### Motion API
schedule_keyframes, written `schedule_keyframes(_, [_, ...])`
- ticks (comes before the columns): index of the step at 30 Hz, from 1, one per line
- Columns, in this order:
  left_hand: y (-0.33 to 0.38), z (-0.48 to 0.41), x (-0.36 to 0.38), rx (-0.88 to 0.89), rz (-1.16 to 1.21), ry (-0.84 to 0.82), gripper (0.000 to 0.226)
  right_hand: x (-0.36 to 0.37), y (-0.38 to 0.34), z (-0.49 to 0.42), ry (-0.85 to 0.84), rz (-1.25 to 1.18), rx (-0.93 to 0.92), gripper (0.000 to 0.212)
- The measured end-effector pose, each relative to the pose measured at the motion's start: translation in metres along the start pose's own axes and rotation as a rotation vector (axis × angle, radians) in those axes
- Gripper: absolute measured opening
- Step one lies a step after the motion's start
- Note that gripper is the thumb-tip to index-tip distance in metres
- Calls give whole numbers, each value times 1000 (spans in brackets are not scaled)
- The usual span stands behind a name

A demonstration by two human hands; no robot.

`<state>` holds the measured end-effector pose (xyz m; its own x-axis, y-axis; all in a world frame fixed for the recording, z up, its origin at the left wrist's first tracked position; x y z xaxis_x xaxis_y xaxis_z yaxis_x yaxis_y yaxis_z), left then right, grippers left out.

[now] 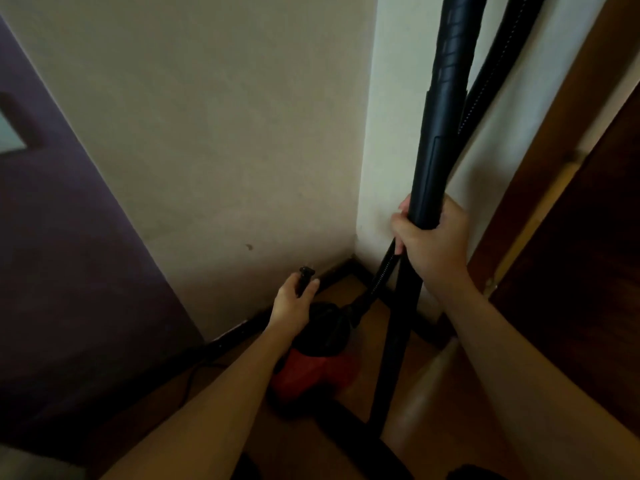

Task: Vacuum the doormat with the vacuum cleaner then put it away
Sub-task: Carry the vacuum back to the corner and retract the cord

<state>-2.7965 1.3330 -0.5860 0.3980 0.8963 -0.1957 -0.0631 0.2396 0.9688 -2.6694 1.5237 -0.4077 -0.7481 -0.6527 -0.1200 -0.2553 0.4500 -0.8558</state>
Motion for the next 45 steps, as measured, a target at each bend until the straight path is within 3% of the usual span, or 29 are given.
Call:
schedule_keyframes(4, [-34,-17,16,-68,-169,-21,69,-6,4,-7,3,28,-35,15])
schedule_keyframes(12, [-99,-52,32,-62,-547,-159,47,-5,22,-15,66,-2,-59,16])
schedule_keyframes(18, [-112,-72,34,32,-643,-240,28,4,27,-17,79,2,-35,16])
schedule_keyframes(24, [-122,-89,38,-34,-674,-321,67,11,28,-18,67,-4,-39,22])
schedule_keyframes(28, [-126,-89,43,-47,-695,-349,40,15,28,-17,41,-33,-47,23])
schedule_keyframes(33, [-124,-75,52,19,-724,-387,38,6,25,-12,12,-70,-37,18])
schedule_keyframes(37, [-112,-64,56,5,-610,-405,36,-1,24,-6,-24,-89,8,12])
schedule_keyframes(41, [-85,-51,61,-15,-541,-450,20,-5,16,-11,-31,-95,25,12])
schedule_keyframes(45, [-40,-34,56,-49,-485,-447,21,-20,-13,-23,-15,-79,76,14])
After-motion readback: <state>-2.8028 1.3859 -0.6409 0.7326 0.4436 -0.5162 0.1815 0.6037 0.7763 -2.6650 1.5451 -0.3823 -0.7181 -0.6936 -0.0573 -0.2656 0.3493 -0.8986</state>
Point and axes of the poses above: each hand's wrist, its own z-axis away from the middle knuckle, its own x-axis out of the palm, y = z × x, the point moved 7 cm from there along -z, towards the middle knuckle, and after that the axes turned 4 degrees about z, right-handed, at the moved point
